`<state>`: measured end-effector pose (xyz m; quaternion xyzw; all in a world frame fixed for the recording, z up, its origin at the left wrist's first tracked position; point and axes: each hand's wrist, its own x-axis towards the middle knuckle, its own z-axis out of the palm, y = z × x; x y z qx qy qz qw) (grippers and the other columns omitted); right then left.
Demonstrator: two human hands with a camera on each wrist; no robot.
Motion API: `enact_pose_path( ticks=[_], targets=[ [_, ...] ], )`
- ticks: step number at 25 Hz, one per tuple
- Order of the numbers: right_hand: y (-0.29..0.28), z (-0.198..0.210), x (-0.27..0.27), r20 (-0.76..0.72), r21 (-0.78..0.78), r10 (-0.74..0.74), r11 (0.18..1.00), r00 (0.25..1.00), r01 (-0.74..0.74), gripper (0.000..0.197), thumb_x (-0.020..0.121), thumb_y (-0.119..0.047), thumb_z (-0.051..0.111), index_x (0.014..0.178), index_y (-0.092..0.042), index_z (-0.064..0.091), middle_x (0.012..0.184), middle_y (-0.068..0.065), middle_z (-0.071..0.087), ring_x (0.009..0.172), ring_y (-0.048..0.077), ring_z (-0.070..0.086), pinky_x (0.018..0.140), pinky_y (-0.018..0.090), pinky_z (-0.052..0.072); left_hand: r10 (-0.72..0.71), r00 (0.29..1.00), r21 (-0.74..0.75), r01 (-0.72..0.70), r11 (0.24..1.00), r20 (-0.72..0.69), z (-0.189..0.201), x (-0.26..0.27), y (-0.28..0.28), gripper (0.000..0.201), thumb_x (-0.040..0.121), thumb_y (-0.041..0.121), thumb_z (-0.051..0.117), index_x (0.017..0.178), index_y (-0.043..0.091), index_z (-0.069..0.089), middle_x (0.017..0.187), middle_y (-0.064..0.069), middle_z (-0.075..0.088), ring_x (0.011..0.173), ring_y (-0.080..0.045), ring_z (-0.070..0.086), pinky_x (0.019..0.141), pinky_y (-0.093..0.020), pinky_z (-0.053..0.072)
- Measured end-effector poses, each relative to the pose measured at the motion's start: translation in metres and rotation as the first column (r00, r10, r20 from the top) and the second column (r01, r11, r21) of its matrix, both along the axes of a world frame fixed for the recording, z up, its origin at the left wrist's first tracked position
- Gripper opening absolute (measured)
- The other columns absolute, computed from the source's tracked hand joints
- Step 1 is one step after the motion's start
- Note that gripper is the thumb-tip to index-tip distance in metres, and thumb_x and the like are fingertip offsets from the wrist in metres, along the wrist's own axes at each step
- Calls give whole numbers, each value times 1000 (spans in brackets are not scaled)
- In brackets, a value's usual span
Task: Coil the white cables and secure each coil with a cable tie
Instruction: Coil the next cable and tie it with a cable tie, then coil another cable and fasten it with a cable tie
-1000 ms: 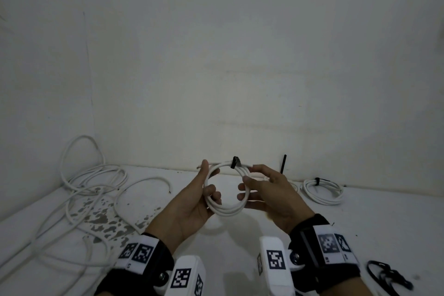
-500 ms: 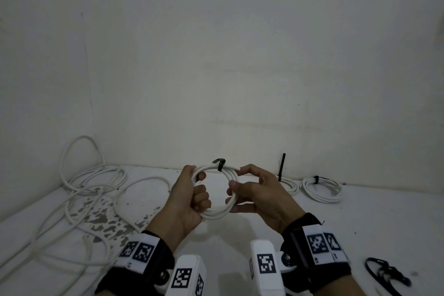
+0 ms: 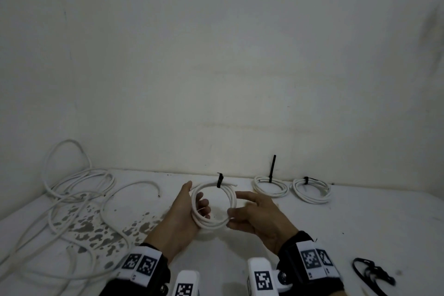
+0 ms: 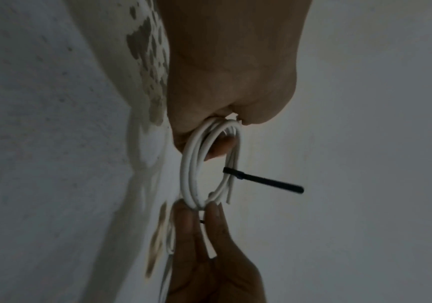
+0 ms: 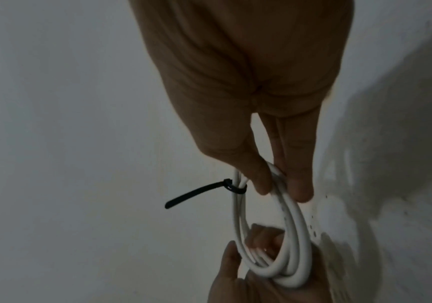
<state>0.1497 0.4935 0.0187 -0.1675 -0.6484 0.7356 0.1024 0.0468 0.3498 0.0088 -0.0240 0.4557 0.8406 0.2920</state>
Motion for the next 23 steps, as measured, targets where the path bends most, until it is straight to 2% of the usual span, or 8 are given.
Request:
enact_pose_path(
  ticks=[3, 6, 8, 11, 14, 16, 20, 23],
  targets=[
    [17, -5, -15, 8, 44, -173, 984, 985, 173, 31, 80, 10, 73, 105, -4, 61, 83, 24, 66, 73, 27, 66, 66, 34, 62, -65, 997, -114, 61, 992, -38, -12, -11, 19, 41, 101, 44, 45, 102, 6, 61, 97, -13, 62, 84, -24, 58, 68, -34, 50],
    [40, -18, -38, 48, 38, -310, 950, 950, 308, 20, 80, 9, 73, 89, -1, 59, 75, 20, 66, 63, 27, 66, 60, 33, 61, -135, 970, -309, 68, 949, -201, -14, -32, 43, 25, 100, 12, 46, 110, 1, 66, 99, -15, 67, 86, -26, 62, 69, -33, 54],
    [51, -28, -55, 79, 67, -358, 933, 930, 353, 12, 80, 6, 74, 79, 0, 64, 70, 19, 68, 63, 32, 69, 63, 35, 60, -216, 924, -500, 31, 865, -316, -15, -49, 58, 27, 96, 3, 45, 116, -2, 62, 102, -15, 63, 82, -23, 61, 68, -29, 55],
    [63, -37, -77, 87, 77, -410, 911, 908, 404, 9, 79, 3, 75, 72, 1, 70, 71, 21, 71, 68, 37, 72, 72, 48, 62, -315, 866, -661, -25, 750, -389, -19, -73, 74, 12, 87, 2, 54, 83, 11, 61, 82, -11, 59, 65, -18, 55, 54, -19, 49],
    [73, -43, -96, 74, 134, -440, 894, 895, 428, 6, 77, -2, 76, 71, -2, 74, 65, 18, 73, 68, 35, 74, 65, 48, 63, -263, 853, -659, -119, 743, -450, -33, -99, 85, 5, 58, 11, 62, 58, 16, 63, 73, -23, 70, 69, -27, 62, 67, -34, 52],
    [80, -46, -106, 67, 197, -448, 882, 891, 428, 5, 73, -9, 78, 72, -6, 75, 66, 15, 74, 71, 33, 74, 66, 45, 63, -238, 846, -643, -153, 750, -478, -31, -103, 89, 14, 61, 11, 67, 51, 19, 64, 72, -21, 72, 67, -26, 65, 72, -41, 57],
    [98, -57, -119, 67, 245, -424, 884, 903, 398, 24, 54, -22, 76, 76, -12, 76, 71, 14, 75, 71, 31, 72, 71, 48, 62, -226, 859, -663, -162, 731, -459, -22, -106, 98, 36, 76, 2, 74, 46, 20, 65, 54, -4, 69, 64, -25, 69, 77, -35, 59],
    [96, -54, -113, 49, 179, -444, 885, 895, 429, 17, 62, -12, 67, 78, -12, 72, 67, 17, 73, 58, 31, 67, 62, 44, 59, -224, 868, -651, -140, 746, -444, -24, -108, 98, 45, 75, 3, 77, 36, 21, 66, 55, -3, 69, 69, -26, 70, 80, -34, 59]
  ],
)
